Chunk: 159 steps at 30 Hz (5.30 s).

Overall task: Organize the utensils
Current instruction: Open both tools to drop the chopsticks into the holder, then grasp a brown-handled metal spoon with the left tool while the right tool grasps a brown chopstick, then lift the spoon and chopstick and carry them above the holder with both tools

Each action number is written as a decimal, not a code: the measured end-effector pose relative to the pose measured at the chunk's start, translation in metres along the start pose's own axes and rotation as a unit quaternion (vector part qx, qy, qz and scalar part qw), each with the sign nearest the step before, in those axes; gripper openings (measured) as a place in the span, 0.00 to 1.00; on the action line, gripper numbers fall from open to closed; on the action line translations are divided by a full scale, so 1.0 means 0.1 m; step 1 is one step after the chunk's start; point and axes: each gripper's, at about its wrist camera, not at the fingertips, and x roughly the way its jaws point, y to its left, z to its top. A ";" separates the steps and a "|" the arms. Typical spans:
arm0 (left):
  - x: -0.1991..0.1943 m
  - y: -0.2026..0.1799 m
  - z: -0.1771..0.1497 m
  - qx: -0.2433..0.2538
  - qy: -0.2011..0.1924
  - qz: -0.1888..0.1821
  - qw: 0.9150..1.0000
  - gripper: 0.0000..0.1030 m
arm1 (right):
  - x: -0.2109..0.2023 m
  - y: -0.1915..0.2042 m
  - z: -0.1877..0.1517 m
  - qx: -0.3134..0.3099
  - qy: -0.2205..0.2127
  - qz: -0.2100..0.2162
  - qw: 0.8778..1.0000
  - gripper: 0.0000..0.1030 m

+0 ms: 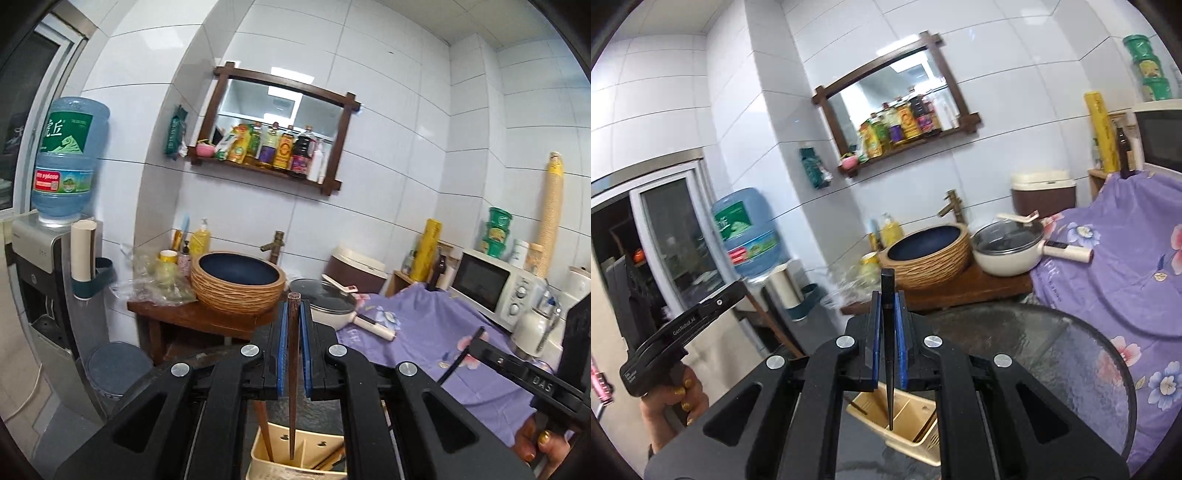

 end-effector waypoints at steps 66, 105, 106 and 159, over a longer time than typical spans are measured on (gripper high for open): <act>-0.17 0.02 -3.24 0.143 0.296 -0.048 0.943 0.50 | 0.94 -0.62 -2.94 -0.018 0.320 -0.122 0.939 0.45; 0.10 0.02 -3.21 0.089 0.300 -0.070 0.947 0.34 | 1.33 -0.59 -2.92 -0.049 0.322 -0.191 0.926 0.07; 0.10 0.02 -3.17 0.089 0.297 -0.070 0.948 0.34 | 1.33 -0.59 -2.91 -0.043 0.321 -0.186 0.928 0.07; -0.16 0.12 -1.67 0.022 0.133 -0.058 0.989 0.34 | -0.23 -0.15 -1.45 -0.035 0.127 0.029 0.991 0.07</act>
